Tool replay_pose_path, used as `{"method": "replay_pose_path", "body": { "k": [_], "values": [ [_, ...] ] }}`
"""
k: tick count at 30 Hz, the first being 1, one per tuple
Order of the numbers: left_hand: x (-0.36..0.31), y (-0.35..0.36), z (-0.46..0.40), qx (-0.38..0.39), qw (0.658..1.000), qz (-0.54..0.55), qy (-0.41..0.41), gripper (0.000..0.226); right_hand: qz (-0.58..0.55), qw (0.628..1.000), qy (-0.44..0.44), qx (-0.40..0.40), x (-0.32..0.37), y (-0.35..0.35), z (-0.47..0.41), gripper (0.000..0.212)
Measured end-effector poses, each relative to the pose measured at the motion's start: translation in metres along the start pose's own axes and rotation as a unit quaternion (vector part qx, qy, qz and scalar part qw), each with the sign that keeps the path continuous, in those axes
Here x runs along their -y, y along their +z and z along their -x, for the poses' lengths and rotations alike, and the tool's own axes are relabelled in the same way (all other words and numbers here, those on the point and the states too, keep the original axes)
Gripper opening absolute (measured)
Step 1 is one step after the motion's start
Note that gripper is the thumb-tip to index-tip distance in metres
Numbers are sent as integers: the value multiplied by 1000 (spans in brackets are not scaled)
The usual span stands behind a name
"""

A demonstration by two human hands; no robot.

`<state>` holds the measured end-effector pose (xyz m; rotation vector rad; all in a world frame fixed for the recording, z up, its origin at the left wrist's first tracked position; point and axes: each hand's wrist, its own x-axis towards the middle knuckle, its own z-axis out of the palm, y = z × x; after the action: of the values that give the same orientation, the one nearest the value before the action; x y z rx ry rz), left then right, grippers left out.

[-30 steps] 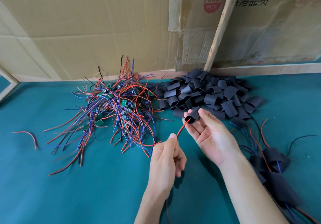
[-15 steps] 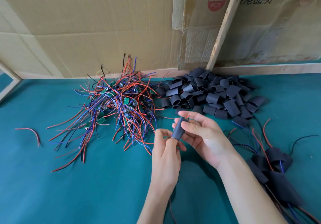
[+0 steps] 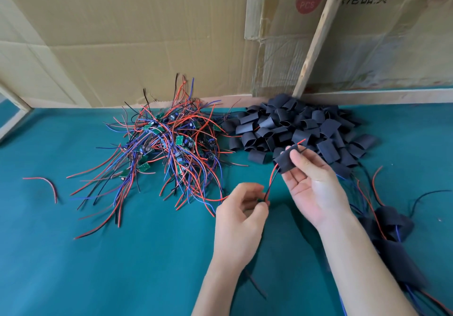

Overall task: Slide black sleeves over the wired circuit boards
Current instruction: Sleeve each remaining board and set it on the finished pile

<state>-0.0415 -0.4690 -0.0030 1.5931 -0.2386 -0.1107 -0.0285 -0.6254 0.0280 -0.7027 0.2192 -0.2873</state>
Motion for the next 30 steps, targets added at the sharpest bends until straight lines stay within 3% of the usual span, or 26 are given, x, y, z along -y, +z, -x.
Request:
{"method": "replay_pose_path", "body": {
  "k": [5,10,13,19,27,30],
  "values": [
    [3,-3,-2,-3,999,-37,20,24,23,1000,-16,-12,1,-7,-3,13],
    [3,-3,-1,-52,999,13,3,32,226,972,-55,-26,-8,-4,-2,19],
    [5,-1,0,-62,998,-10,14,38,311,948,-58,-27,-14,-2,0,20],
    [6,0,1,-60,998,-11,3,47,361,931,-53,-7,-24,6,3,20],
    [10,4,3,-47,996,-71,30,68,441,890,-102,-46,-26,3,2,16],
    [9,5,3,-42,996,-77,29,68,433,891,-119,-68,-28,2,0,17]
  ]
}}
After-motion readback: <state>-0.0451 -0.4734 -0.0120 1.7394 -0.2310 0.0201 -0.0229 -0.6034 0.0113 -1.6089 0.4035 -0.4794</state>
